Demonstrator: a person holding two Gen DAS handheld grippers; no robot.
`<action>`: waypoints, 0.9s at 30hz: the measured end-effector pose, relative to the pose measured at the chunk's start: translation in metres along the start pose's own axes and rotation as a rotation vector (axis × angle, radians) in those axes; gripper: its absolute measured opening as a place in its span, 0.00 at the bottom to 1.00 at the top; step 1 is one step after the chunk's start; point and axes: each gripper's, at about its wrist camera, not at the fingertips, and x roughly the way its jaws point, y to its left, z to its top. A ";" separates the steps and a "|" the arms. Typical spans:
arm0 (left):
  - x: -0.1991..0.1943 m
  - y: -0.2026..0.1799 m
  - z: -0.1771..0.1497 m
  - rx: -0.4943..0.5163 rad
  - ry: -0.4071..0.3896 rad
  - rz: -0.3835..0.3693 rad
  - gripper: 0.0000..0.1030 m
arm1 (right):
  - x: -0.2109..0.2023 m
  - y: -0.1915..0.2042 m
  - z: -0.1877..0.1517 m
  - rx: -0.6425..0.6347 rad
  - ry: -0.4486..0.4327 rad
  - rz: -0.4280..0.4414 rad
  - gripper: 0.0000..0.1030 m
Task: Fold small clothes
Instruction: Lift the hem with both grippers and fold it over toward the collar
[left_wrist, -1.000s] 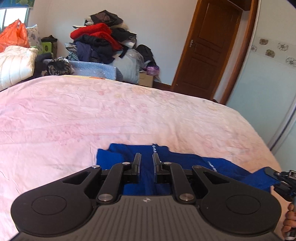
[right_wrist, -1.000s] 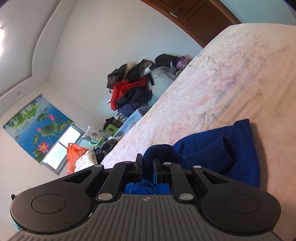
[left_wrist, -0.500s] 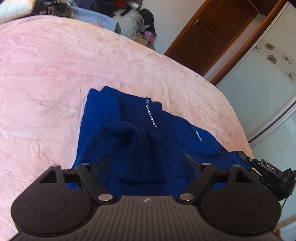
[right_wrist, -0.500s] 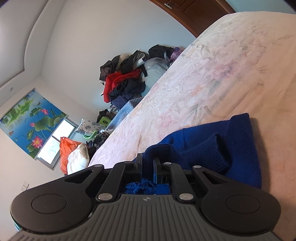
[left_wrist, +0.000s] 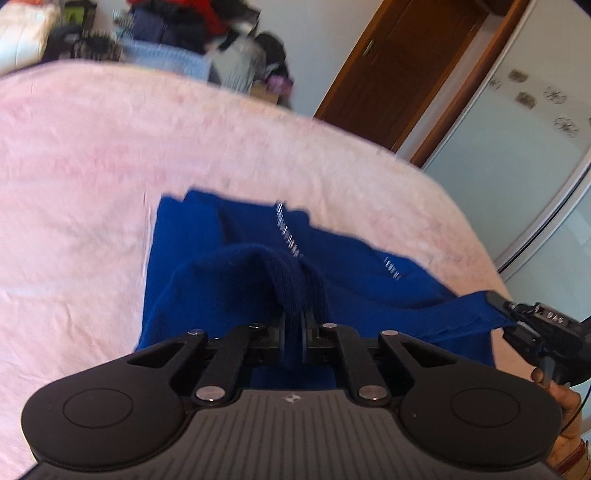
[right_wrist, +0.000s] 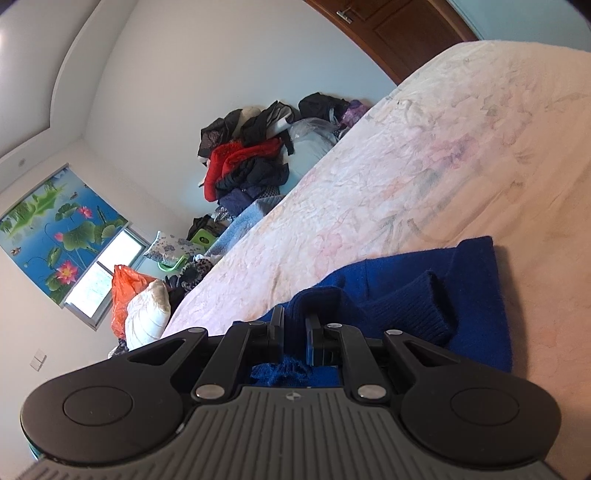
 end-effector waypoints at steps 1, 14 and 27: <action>-0.006 -0.002 0.005 0.003 -0.025 -0.004 0.07 | -0.002 0.001 0.001 0.004 -0.007 0.006 0.15; 0.040 -0.002 0.075 -0.046 -0.159 0.100 0.04 | 0.025 -0.006 0.018 0.070 -0.051 0.003 0.15; 0.097 0.016 0.094 -0.048 -0.133 0.364 0.05 | 0.077 -0.039 0.017 0.169 0.005 -0.106 0.18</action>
